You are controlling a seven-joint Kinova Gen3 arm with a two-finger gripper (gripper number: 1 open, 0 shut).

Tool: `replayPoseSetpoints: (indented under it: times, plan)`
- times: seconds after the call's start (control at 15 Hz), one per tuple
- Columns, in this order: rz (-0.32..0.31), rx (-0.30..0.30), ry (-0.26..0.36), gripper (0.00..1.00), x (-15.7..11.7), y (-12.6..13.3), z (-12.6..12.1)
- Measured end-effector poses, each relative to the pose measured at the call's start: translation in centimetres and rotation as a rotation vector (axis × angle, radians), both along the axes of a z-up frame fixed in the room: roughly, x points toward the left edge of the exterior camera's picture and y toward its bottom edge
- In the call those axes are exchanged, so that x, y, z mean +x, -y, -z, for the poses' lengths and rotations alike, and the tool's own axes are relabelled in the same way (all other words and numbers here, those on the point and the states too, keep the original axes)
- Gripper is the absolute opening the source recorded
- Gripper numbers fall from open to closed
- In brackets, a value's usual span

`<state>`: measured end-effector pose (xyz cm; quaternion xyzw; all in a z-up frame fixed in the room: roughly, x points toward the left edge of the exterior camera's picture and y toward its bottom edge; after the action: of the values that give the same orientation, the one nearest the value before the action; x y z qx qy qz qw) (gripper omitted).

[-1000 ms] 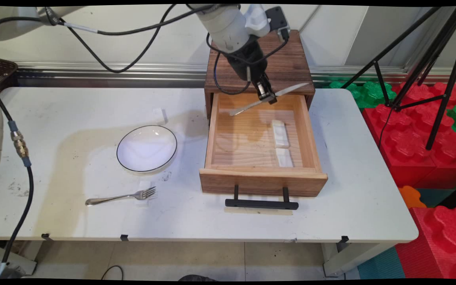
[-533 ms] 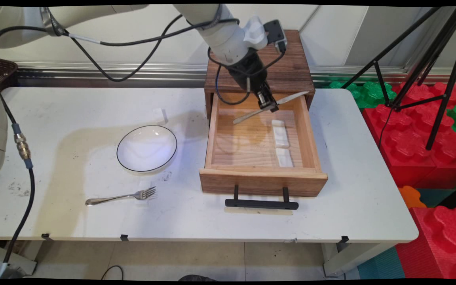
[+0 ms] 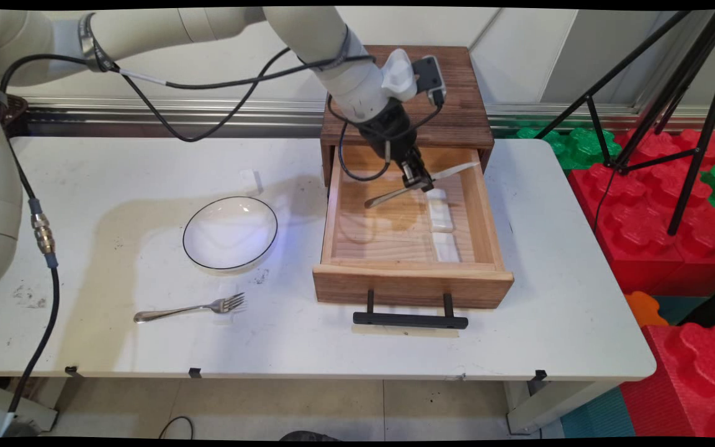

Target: Place the picked object into the drawer

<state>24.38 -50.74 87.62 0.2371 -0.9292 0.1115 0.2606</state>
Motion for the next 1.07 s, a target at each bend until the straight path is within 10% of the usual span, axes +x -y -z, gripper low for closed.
replayPoseSetpoints:
  times: [1.07]
  plan:
    - [0.035,0.039,0.039,0.0,0.5,1.2,4.9]
